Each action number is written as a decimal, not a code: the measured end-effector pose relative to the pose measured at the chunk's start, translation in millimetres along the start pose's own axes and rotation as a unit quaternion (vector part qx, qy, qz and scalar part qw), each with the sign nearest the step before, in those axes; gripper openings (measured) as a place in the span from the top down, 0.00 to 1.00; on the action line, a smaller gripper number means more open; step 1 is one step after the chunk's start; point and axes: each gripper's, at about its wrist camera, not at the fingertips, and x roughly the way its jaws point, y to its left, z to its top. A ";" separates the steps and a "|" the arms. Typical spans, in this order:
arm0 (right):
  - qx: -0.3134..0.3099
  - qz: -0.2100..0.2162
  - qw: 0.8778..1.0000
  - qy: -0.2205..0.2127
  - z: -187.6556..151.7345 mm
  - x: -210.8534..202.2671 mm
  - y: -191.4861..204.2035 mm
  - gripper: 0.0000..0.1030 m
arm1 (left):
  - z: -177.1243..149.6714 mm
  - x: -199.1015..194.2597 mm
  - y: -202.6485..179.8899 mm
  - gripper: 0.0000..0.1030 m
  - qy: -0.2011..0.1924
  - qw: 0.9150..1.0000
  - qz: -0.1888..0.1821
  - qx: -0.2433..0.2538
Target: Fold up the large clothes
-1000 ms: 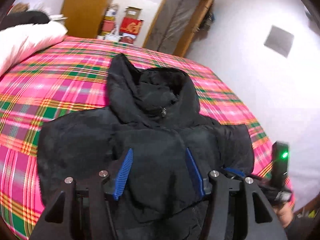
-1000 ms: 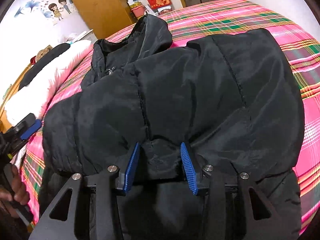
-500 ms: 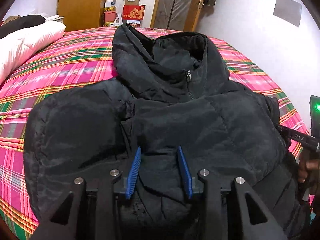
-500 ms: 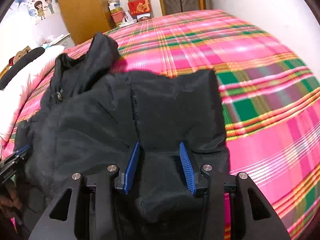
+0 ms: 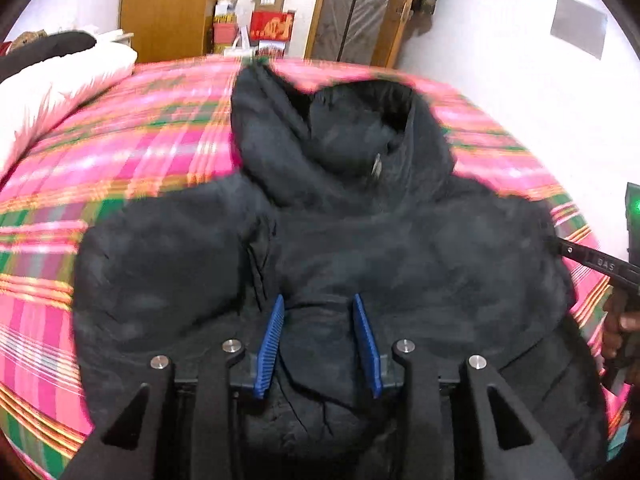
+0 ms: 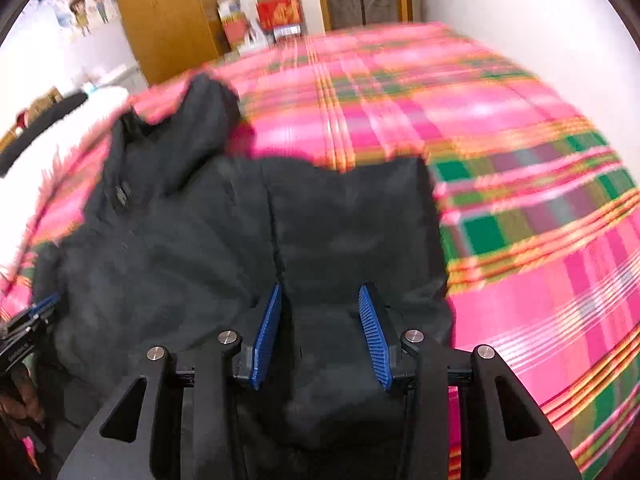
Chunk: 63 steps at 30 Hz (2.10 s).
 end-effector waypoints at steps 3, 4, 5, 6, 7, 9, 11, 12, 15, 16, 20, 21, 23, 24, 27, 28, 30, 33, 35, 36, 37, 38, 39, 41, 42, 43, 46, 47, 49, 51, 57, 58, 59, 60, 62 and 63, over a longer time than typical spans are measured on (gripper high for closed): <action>-0.004 -0.013 1.000 -0.005 19.9 4.4 -6.3 0.60 | 24.1 -15.8 0.6 0.64 -0.038 0.999 0.000 0.003; -0.006 -0.019 1.000 0.001 25.5 12.7 -7.8 0.60 | 30.6 -12.1 1.5 0.64 -0.041 0.999 0.007 0.005; -0.011 -0.026 0.999 0.015 29.6 25.2 -9.3 0.60 | 36.5 -1.2 2.9 0.64 -0.031 0.999 0.022 0.008; -0.012 -0.031 0.999 0.029 30.5 36.3 -10.8 0.60 | 38.7 12.9 4.4 0.64 -0.013 0.999 0.032 0.011; -0.013 -0.040 0.998 0.048 29.1 50.1 -13.6 0.60 | 37.2 34.1 8.2 0.64 0.016 0.999 0.043 0.012; -0.014 -0.044 0.997 0.067 22.7 70.0 -17.3 0.60 | 26.9 64.6 12.3 0.64 0.046 0.997 0.055 0.023; -0.011 -0.043 0.997 0.061 18.4 74.9 -18.2 0.60 | 17.8 70.9 6.8 0.64 0.030 0.996 0.065 0.046; -0.013 -0.044 0.997 0.060 16.8 76.6 -18.0 0.60 | 16.2 71.8 5.5 0.64 0.026 0.996 0.068 0.048; -0.010 -0.041 0.997 0.061 17.2 74.6 -19.5 0.60 | 16.8 73.7 10.0 0.64 0.024 0.997 0.062 0.030; -0.008 -0.042 0.997 0.061 18.7 70.1 -19.6 0.60 | 18.8 71.2 11.8 0.64 0.026 0.998 0.060 0.026; -0.006 -0.023 0.999 0.028 23.8 21.7 -11.8 0.60 | 29.9 37.3 15.2 0.69 0.022 0.998 0.056 0.006; -0.011 -0.015 1.000 0.016 20.0 5.5 -9.4 0.60 | 30.2 18.6 15.6 0.69 0.005 0.999 0.050 0.000; -0.027 0.000 1.000 0.001 7.3 -19.5 -3.2 0.60 | 27.6 -16.0 14.1 0.69 -0.024 0.999 0.038 -0.008; -0.031 0.007 0.999 -0.001 -0.5 -28.4 0.3 0.60 | 22.2 -34.7 11.2 0.69 -0.041 0.999 0.026 -0.009; -0.038 0.021 0.999 0.013 -28.4 -34.7 7.9 0.60 | 3.0 -54.2 -3.2 0.69 -0.048 0.999 -0.006 0.005; -0.042 0.019 0.999 0.024 -33.6 -27.6 9.0 0.60 | -5.2 -48.1 -9.9 0.69 -0.037 0.999 -0.007 0.018; -0.044 0.013 0.998 0.050 -43.7 -10.1 11.5 0.60 | -21.1 -23.4 -15.6 0.69 0.004 0.999 0.009 0.036; -0.042 0.013 0.997 0.056 -47.6 2.3 15.1 0.60 | -35.6 9.2 -5.2 0.67 0.038 0.999 0.016 0.016; -0.052 0.008 0.997 0.059 -48.0 9.1 19.3 0.60 | -33.8 11.4 -1.2 0.67 0.032 0.999 0.015 0.005; -0.058 0.005 0.997 0.060 -49.1 12.3 21.3 0.60 | -32.7 12.4 -0.4 0.67 0.032 0.999 0.014 0.002; -0.058 0.005 0.997 0.059 -47.8 16.7 19.6 0.60 | -31.1 13.3 0.5 0.67 0.032 0.999 0.015 0.003; -0.054 0.005 0.997 0.058 -48.5 17.1 19.3 0.60 | -30.8 13.9 0.0 0.67 0.032 0.999 0.016 0.005; -0.050 0.006 0.997 0.057 -48.9 15.5 19.2 0.60 | -31.0 13.6 -0.3 0.67 0.032 0.999 0.016 0.005; -0.044 0.006 0.997 0.057 -49.2 13.9 19.0 0.60 | -33.1 10.1 0.9 0.67 0.034 0.999 0.015 0.004; -0.043 0.004 0.997 0.059 -48.6 12.6 18.9 0.60 | -31.7 9.2 0.1 0.67 0.037 0.999 0.016 0.002; -0.043 -0.002 0.997 0.062 -48.5 8.4 20.4 0.60 | -31.1 5.1 0.8 0.67 0.041 0.999 0.019 -0.002; -0.037 -0.006 0.998 0.056 -45.6 -15.3 27.2 0.60 | -26.9 -12.6 1.1 0.67 0.042 0.999 0.026 -0.013; -0.032 -0.001 0.998 0.051 -44.6 -25.1 30.4 0.59 | -26.6 -21.8 1.2 0.67 0.037 0.999 0.027 -0.016; -0.024 0.011 0.999 0.038 -42.9 -43.6 37.0 0.55 | -24.6 -43.5 2.6 0.67 0.024 0.999 0.028 -0.021; -0.025 0.025 0.999 0.026 -40.5 -60.0 48.1 0.49 | -20.9 -62.3 3.5 0.67 0.011 0.999 0.030 -0.026; -0.051 0.042 0.998 0.018 -20.0 -69.1 82.9 0.48 | 4.5 -80.0 4.3 0.62 -0.003 0.999 0.028 -0.019; -0.053 0.043 0.998 0.017 -15.1 -66.1 87.6 0.48 | 10.7 -78.9 4.6 0.59 -0.005 1.000 0.027 -0.016; -0.054 0.042 0.998 0.016 -8.8 -62.3 92.1 0.48 | 17.6 -75.8 4.0 0.57 -0.006 1.000 0.027 -0.012; -0.054 0.042 0.998 0.016 -1.7 -57.2 96.3 0.48 | 25.5 -70.9 2.9 0.57 -0.007 1.000 0.028 -0.007; -0.055 0.043 0.997 0.015 10.6 -47.4 101.7 0.48 | 41.9 -57.7 1.9 0.57 -0.007 0.999 0.031 0.001; -0.057 0.043 0.997 0.012 20.0 -40.5 106.2 0.48 | 51.0 -50.5 1.9 0.57 -0.008 0.999 0.031 0.004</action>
